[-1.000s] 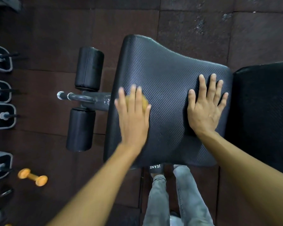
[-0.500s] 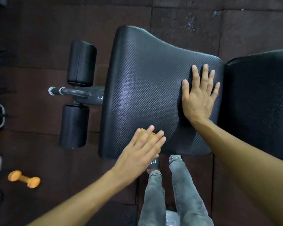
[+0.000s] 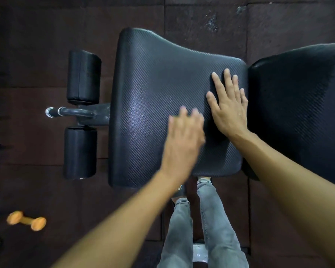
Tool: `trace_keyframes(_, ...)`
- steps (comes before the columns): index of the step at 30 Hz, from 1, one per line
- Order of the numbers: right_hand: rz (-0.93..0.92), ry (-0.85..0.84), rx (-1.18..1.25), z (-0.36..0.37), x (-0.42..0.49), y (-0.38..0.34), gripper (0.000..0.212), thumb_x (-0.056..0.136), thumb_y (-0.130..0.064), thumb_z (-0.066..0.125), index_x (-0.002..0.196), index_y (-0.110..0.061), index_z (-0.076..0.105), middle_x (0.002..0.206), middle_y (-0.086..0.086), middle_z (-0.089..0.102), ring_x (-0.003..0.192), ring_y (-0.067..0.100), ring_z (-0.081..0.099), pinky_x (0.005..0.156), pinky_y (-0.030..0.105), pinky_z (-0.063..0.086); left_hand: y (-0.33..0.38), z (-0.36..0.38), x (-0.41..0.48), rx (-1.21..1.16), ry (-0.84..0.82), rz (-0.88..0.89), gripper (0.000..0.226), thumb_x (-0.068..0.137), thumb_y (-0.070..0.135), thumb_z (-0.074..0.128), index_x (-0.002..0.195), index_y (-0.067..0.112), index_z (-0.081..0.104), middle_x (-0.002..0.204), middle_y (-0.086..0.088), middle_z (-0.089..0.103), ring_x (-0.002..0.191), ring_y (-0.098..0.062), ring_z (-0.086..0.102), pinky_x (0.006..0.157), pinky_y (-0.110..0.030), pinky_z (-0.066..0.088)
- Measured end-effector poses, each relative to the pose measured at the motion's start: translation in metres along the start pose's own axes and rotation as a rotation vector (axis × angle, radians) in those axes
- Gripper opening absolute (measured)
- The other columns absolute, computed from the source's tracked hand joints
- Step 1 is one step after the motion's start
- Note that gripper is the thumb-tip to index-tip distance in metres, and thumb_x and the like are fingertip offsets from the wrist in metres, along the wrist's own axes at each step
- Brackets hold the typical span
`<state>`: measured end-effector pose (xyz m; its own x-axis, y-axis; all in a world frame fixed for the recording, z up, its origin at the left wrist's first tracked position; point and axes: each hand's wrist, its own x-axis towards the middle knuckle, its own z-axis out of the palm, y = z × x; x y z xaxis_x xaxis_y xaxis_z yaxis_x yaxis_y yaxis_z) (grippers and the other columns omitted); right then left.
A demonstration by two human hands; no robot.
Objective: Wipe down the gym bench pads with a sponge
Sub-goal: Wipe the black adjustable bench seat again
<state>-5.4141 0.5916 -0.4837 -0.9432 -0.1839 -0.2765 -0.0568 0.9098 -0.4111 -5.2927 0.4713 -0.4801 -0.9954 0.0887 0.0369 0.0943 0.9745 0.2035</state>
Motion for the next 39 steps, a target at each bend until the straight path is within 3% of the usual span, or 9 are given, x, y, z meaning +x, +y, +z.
trace_keyframes(4, -0.084, -0.102, 0.016, -0.011, -0.002, 0.014, 0.055, 0.106, -0.044, 0.03, 0.157, -0.038, 0.011, 0.167, -0.009, -0.004, 0.153, 0.012, -0.008, 0.122, 0.036, -0.004, 0.02, -0.005, -0.068, -0.059, -0.119, 0.226, 0.048, 0.099, 0.018, 0.043, 0.146, 0.009, 0.041, 0.155, -0.009, 0.036, 0.146, -0.035, 0.025, 0.117, -0.054, 0.027)
trace_keyframes(6, -0.09, -0.123, 0.031, -0.013, -0.002, 0.015, 0.055, 0.106, -0.043, 0.031, 0.157, -0.038, 0.01, 0.167, -0.01, -0.006, 0.153, 0.011, -0.009, 0.121, 0.035, -0.005, -0.007, -0.009, -0.053, 0.004, -0.088, 0.179, 0.051, 0.099, 0.027, 0.048, 0.146, 0.009, 0.042, 0.155, -0.01, 0.036, 0.145, -0.036, 0.027, 0.116, -0.053, 0.029)
trace_keyframes(11, -0.069, -0.123, 0.071, -0.011, -0.003, 0.011, 0.055, 0.106, -0.043, 0.03, 0.157, -0.038, 0.008, 0.166, -0.009, -0.008, 0.152, 0.012, -0.013, 0.121, 0.036, -0.009, -0.1, -0.031, -0.012, -0.044, 0.047, -0.422, 0.055, 0.103, 0.033, 0.042, 0.151, 0.009, 0.029, 0.16, -0.011, 0.024, 0.149, -0.036, 0.011, 0.121, -0.053, 0.013)
trace_keyframes(15, -0.06, -0.137, 0.09, -0.012, -0.003, 0.009, 0.056, 0.106, -0.041, 0.032, 0.157, -0.038, 0.01, 0.166, -0.009, -0.007, 0.152, 0.013, -0.012, 0.122, 0.038, -0.008, -0.073, -0.028, -0.005, -0.201, 0.169, -0.775, 0.054, 0.104, 0.029, 0.043, 0.151, 0.007, 0.03, 0.161, -0.01, 0.023, 0.15, -0.035, 0.007, 0.12, -0.057, 0.012)
trace_keyframes(21, -0.014, -0.083, 0.28, -0.027, -0.005, 0.001, 0.046, 0.105, -0.034, 0.041, 0.15, -0.026, 0.039, 0.164, -0.001, 0.023, 0.152, 0.017, 0.015, 0.124, 0.043, 0.014, 0.055, -0.004, -0.019, -0.181, -0.03, -0.452, 0.063, 0.099, 0.034, 0.05, 0.152, 0.009, 0.027, 0.162, -0.008, 0.018, 0.151, -0.033, 0.005, 0.122, -0.054, 0.009)
trace_keyframes(25, -0.017, 0.15, 0.506, -0.02, -0.057, -0.021, 0.036, 0.102, -0.027, 0.048, 0.134, -0.013, 0.058, 0.139, 0.003, 0.056, 0.131, 0.015, 0.049, 0.111, 0.044, 0.039, 0.042, -0.029, -0.022, -0.424, -0.117, -0.421, 0.068, 0.101, 0.05, 0.032, 0.155, 0.013, 0.017, 0.165, -0.002, 0.004, 0.151, -0.018, -0.009, 0.123, -0.048, -0.002)
trace_keyframes(28, -0.068, 0.098, 0.475, 0.006, -0.108, -0.036, 0.043, 0.1, -0.032, 0.051, 0.139, -0.014, 0.053, 0.152, 0.006, 0.044, 0.144, 0.018, 0.036, 0.119, 0.046, 0.029, -0.006, -0.04, -0.043, -0.365, -0.047, -0.489, 0.06, 0.102, 0.045, 0.026, 0.154, 0.015, 0.022, 0.164, -0.002, 0.009, 0.152, -0.017, -0.002, 0.123, -0.047, 0.001)
trace_keyframes(32, -0.199, 0.015, 0.202, 0.039, -0.131, -0.042, 0.069, 0.09, -0.062, 0.056, 0.148, -0.027, 0.042, 0.164, 0.005, 0.019, 0.153, 0.026, 0.012, 0.123, 0.048, 0.01, -0.064, -0.035, -0.073, -0.225, -0.04, -0.67, 0.056, 0.102, 0.037, 0.028, 0.154, 0.017, 0.023, 0.164, -0.002, 0.011, 0.152, -0.021, 0.003, 0.123, -0.051, 0.006)
trace_keyframes(39, -0.392, 0.04, 0.176, 0.043, -0.09, -0.044, 0.043, 0.094, -0.04, 0.064, 0.132, -0.02, 0.06, 0.15, 0.007, 0.044, 0.148, 0.029, 0.027, 0.122, 0.042, 0.024, -0.065, -0.037, -0.078, -0.262, -0.048, -0.693, 0.052, 0.105, 0.029, 0.034, 0.155, 0.022, 0.021, 0.164, 0.002, 0.009, 0.152, -0.018, -0.001, 0.123, -0.044, 0.0)
